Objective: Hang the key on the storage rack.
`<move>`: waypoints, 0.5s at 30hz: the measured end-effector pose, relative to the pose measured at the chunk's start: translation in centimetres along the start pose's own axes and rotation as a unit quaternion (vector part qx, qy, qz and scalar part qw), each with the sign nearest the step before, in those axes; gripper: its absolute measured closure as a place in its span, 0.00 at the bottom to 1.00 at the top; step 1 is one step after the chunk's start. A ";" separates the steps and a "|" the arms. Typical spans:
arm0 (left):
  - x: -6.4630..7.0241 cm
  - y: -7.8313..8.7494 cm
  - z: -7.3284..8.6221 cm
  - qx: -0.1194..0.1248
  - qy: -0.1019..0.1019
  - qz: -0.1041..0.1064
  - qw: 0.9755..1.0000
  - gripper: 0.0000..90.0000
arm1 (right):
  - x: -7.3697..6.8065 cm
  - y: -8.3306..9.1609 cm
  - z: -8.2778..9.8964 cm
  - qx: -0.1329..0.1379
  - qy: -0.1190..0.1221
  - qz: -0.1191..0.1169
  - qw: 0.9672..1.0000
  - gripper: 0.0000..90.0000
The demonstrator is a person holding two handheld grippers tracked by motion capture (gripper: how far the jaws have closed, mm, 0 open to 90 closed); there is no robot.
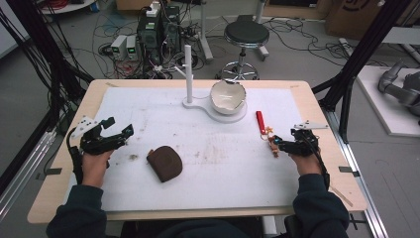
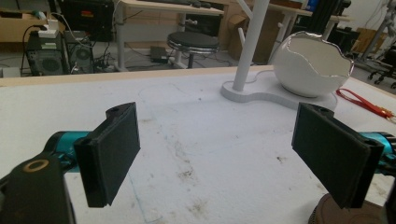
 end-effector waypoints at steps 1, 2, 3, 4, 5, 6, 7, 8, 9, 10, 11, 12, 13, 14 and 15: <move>0.0 0.0 0.0 0.000 0.000 0.000 1.000 0.17 | -0.1 -0.3 0.0 -0.005 0.002 -0.001 1.000 0.30; -0.2 0.0 0.1 -0.003 0.002 -0.002 1.000 0.17 | -0.2 -0.6 0.0 -0.014 0.003 -0.002 1.000 0.30; -0.2 0.1 0.2 -0.003 0.003 -0.004 1.000 0.17 | -0.4 -0.9 0.1 -0.024 0.003 -0.006 1.000 0.30; -0.3 0.1 0.2 -0.005 0.003 -0.004 1.000 0.17 | -0.6 -1.3 0.3 -0.035 0.003 -0.008 0.999 0.30; -0.2 0.1 0.3 -0.005 0.005 -0.005 1.000 0.17 | -0.7 -1.6 0.4 -0.043 0.004 -0.013 0.999 0.30; -0.2 0.1 0.3 -0.005 0.005 -0.005 1.000 0.17 | -0.9 -1.9 0.6 -0.055 0.004 -0.019 0.998 0.30; -0.2 0.0 0.3 -0.006 0.005 -0.005 1.000 0.17 | -0.9 -1.9 0.6 -0.055 0.004 -0.019 0.998 0.30; -0.2 0.0 0.3 -0.007 0.003 -0.004 1.000 0.17 | -1.2 -2.3 0.8 -0.064 0.007 -0.022 0.998 0.30; -0.1 0.0 0.3 -0.007 0.002 -0.003 1.000 0.17 | -1.3 -2.7 1.0 -0.083 0.012 -0.014 0.996 0.35; -0.1 0.0 0.3 -0.007 0.002 -0.003 1.000 0.17 | -1.3 -2.8 1.1 -0.088 0.009 -0.013 0.996 0.39; -0.1 0.1 0.4 -0.009 0.001 -0.003 1.000 0.17 | -1.1 -3.0 1.2 -0.096 0.006 -0.012 0.995 0.41; -0.1 0.1 0.4 -0.010 0.000 -0.003 1.000 0.17 | -0.9 -3.0 1.3 -0.102 -0.003 -0.014 0.995 0.42; -0.1 0.1 0.4 -0.011 0.001 -0.004 1.000 0.17 | -0.7 -3.0 1.3 -0.100 -0.010 -0.020 0.995 0.46; -0.2 0.1 0.5 -0.011 0.002 -0.004 1.000 0.17 | -0.6 -2.9 1.3 -0.100 -0.009 -0.017 0.995 0.52; -0.2 0.1 0.5 -0.011 0.002 -0.004 1.000 0.17 | -0.5 -2.9 1.3 -0.101 -0.006 -0.013 0.995 0.52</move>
Point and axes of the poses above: each handheld gripper's, and its own axes: y roughly backward along the jaws, z roughly out of its underside, x roughly to its right, the point moved 3 cm from there along -y, roughly forward along the jaws, and after that the axes turned 2 degrees about -z, right-handed, at the moved point
